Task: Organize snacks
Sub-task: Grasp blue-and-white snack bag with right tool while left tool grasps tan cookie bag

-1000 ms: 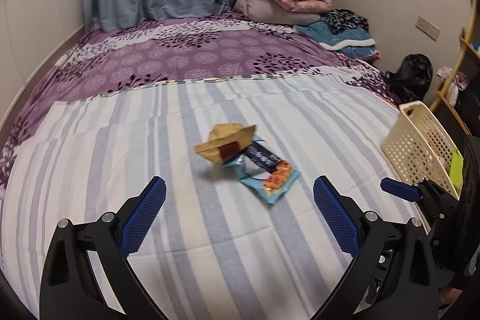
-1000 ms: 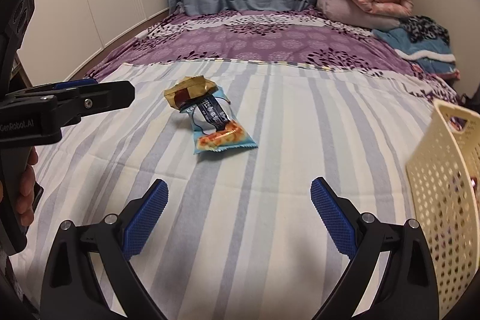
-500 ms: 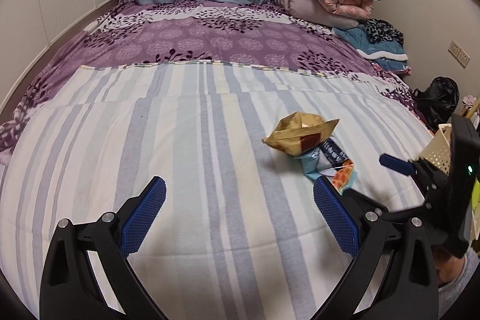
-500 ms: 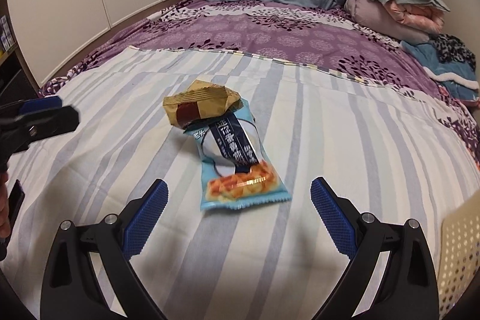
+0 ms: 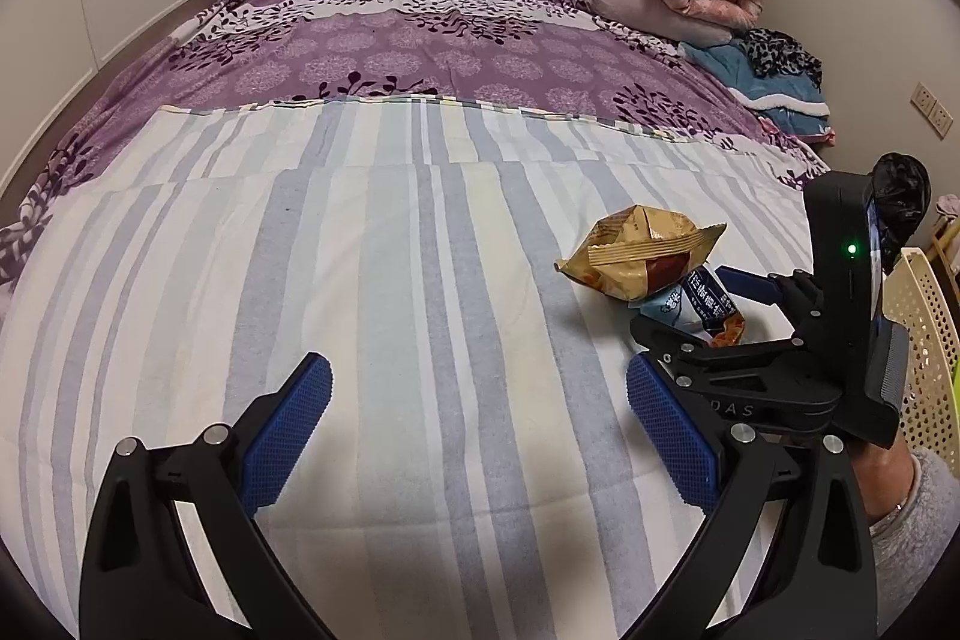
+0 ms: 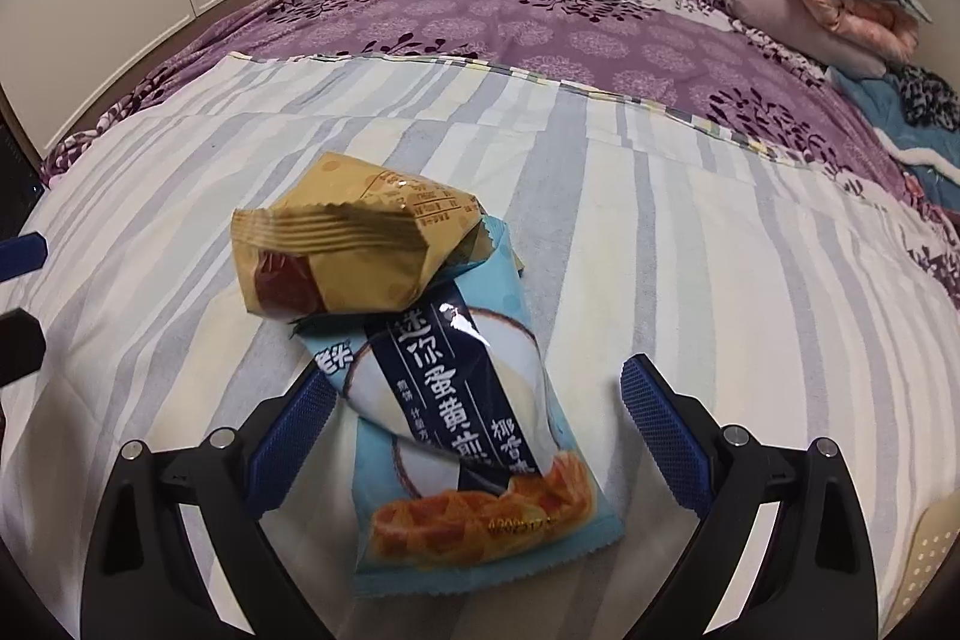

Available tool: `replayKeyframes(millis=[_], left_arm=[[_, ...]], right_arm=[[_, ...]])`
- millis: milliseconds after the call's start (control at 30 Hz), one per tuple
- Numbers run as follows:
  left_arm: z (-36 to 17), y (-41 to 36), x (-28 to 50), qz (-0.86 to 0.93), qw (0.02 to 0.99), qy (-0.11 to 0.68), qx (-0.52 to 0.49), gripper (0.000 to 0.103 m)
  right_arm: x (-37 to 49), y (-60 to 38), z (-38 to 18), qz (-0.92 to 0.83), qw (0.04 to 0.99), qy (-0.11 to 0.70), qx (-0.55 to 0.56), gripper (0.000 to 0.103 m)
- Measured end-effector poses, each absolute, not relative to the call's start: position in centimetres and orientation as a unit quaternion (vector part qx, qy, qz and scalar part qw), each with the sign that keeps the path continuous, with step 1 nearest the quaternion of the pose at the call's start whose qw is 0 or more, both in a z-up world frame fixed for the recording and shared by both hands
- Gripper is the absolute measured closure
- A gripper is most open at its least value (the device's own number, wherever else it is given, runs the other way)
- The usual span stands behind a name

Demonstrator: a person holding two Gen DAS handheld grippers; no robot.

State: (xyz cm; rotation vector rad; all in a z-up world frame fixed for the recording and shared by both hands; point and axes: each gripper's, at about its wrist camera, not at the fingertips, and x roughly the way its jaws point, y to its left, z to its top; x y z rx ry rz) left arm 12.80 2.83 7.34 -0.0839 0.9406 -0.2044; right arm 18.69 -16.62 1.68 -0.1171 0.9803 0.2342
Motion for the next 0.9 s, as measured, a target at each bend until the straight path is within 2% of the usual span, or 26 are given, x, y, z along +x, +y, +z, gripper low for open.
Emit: replayKeyframes(millis=[67,433,900], left_arm=[[7.3,2.6,13.0,-0.099,0.885,0.452,-0.039,0.003],[7.6,1.5,13.7,-0.108,0.885,0.451,-0.04,0.003],[7.2,-4.8,15.3,-0.156,0.877,0.454,-0.021,0.003]], right_arm=[[18.5,-16.5,1.5,0.124,0.871,0.472,-0.053,0.036],[13.0,-17.8,2.3,0.144,0.871,0.466,-0.054,0.041],[6.7,-24.3,3.3,0.089,0.88,0.464,0.043,0.041]])
